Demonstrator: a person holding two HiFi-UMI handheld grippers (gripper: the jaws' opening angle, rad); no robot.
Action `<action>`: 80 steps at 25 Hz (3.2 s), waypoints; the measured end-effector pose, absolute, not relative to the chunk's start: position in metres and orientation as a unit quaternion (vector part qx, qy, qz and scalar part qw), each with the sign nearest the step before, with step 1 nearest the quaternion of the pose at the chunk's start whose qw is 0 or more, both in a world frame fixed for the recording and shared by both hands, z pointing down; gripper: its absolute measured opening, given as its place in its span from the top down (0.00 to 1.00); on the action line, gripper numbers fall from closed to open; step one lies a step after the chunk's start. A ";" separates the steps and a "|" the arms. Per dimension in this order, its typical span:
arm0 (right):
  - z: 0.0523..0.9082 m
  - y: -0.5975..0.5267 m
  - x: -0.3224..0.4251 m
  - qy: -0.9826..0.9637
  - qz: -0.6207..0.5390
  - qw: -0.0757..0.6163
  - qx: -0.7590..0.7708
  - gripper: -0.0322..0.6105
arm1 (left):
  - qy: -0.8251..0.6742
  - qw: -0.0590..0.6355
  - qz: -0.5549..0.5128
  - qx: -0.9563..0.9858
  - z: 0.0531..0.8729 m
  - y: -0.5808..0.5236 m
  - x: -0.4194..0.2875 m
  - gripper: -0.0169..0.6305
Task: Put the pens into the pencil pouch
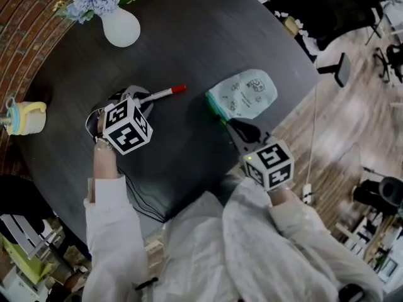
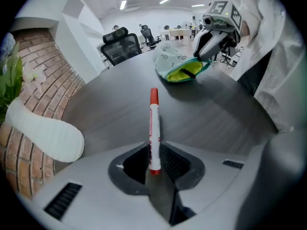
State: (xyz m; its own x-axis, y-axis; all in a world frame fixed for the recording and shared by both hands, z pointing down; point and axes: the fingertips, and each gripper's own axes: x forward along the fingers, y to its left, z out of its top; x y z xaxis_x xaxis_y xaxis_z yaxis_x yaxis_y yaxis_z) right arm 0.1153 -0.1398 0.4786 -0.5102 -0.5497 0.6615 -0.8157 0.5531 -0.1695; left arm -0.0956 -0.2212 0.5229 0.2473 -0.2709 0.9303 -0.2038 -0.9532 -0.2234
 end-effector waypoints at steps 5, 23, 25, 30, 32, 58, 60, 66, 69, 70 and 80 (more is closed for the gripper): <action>0.473 -0.141 0.114 -0.836 0.233 0.274 0.414 0.90 | 0.144 0.026 -0.568 -0.810 0.514 -0.189 -0.069 0.87; 0.461 -0.132 0.109 -0.836 0.217 0.264 0.430 0.89 | 0.114 0.021 -0.566 -0.816 0.510 -0.135 -0.024 0.87; 0.459 -0.131 0.109 -0.836 0.215 0.264 0.429 0.89 | 0.111 0.022 -0.567 -0.816 0.510 -0.132 -0.019 0.87; 0.456 -0.129 0.108 -0.839 0.212 0.263 0.427 0.89 | 0.119 -0.002 -0.562 -0.818 0.508 -0.126 -0.009 0.87; 0.456 -0.129 0.107 -0.840 0.211 0.262 0.426 0.89 | 0.125 -0.011 -0.562 -0.817 0.506 -0.127 -0.006 0.87; 0.459 -0.133 0.099 -0.846 0.226 0.257 0.408 0.89 | 0.206 -0.037 -0.476 -0.854 0.498 -0.139 0.082 0.87; 0.459 -0.134 0.099 -0.846 0.226 0.257 0.409 0.89 | 0.209 -0.032 -0.470 -0.857 0.502 -0.138 0.087 0.87; 0.462 -0.133 0.100 -0.845 0.231 0.258 0.408 0.89 | 0.207 -0.013 -0.468 -0.859 0.513 -0.135 0.089 0.87; 0.464 -0.133 0.100 -0.844 0.233 0.259 0.408 0.89 | 0.198 -0.019 -0.462 -0.865 0.510 -0.132 0.089 0.82; 0.464 -0.133 0.100 -0.844 0.235 0.259 0.407 0.89 | 0.195 -0.022 -0.460 -0.866 0.509 -0.130 0.088 0.79; 0.465 -0.133 0.101 -0.843 0.237 0.256 0.410 0.89 | 0.192 -0.045 -0.493 -0.848 0.516 -0.115 0.056 0.77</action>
